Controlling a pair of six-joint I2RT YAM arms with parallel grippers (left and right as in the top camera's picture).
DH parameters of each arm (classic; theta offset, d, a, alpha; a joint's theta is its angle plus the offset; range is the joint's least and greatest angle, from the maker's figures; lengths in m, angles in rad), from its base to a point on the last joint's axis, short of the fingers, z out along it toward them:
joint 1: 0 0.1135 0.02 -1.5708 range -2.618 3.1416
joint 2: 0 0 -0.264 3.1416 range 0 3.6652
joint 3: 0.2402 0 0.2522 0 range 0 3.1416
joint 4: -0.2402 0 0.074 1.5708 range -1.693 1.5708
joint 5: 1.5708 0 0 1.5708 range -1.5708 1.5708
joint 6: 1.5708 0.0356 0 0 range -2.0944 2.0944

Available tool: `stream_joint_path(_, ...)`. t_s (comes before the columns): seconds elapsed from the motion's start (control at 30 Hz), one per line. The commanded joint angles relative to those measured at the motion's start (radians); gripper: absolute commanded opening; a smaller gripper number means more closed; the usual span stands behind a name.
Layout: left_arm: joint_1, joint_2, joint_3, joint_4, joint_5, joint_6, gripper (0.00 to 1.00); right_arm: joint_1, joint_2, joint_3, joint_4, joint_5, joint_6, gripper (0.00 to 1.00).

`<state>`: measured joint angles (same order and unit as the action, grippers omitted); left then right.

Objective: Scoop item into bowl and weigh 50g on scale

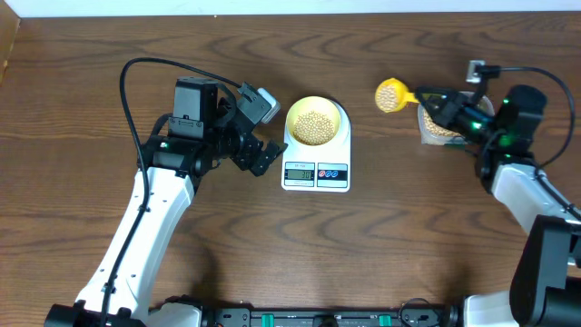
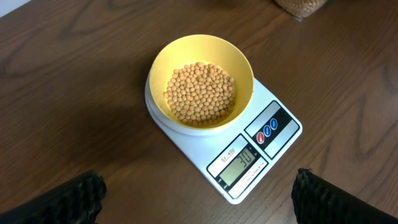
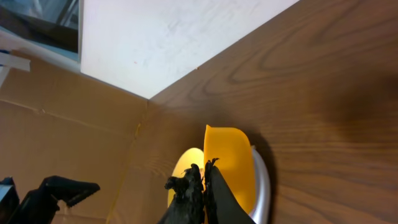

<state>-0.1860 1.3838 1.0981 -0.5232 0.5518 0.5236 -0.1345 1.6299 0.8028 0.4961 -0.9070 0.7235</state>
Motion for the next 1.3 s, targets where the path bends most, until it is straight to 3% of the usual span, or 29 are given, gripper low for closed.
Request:
stream_joint_path(0.0,0.002,-0.011,-0.008,0.001,0.013,-0.004,0.97,0.069,0.008,0.002,0.02,0.078,0.032,0.01)
stream_joint_path(0.53,0.002,-0.011,-0.008,0.001,0.013,-0.004,0.98,0.341,0.008,0.002,0.052,0.346,0.031,0.01)
stream_joint_path(1.27,0.002,-0.011,-0.008,0.001,0.013,-0.004,0.97,0.393,0.009,0.001,0.059,0.354,-0.034,0.01)
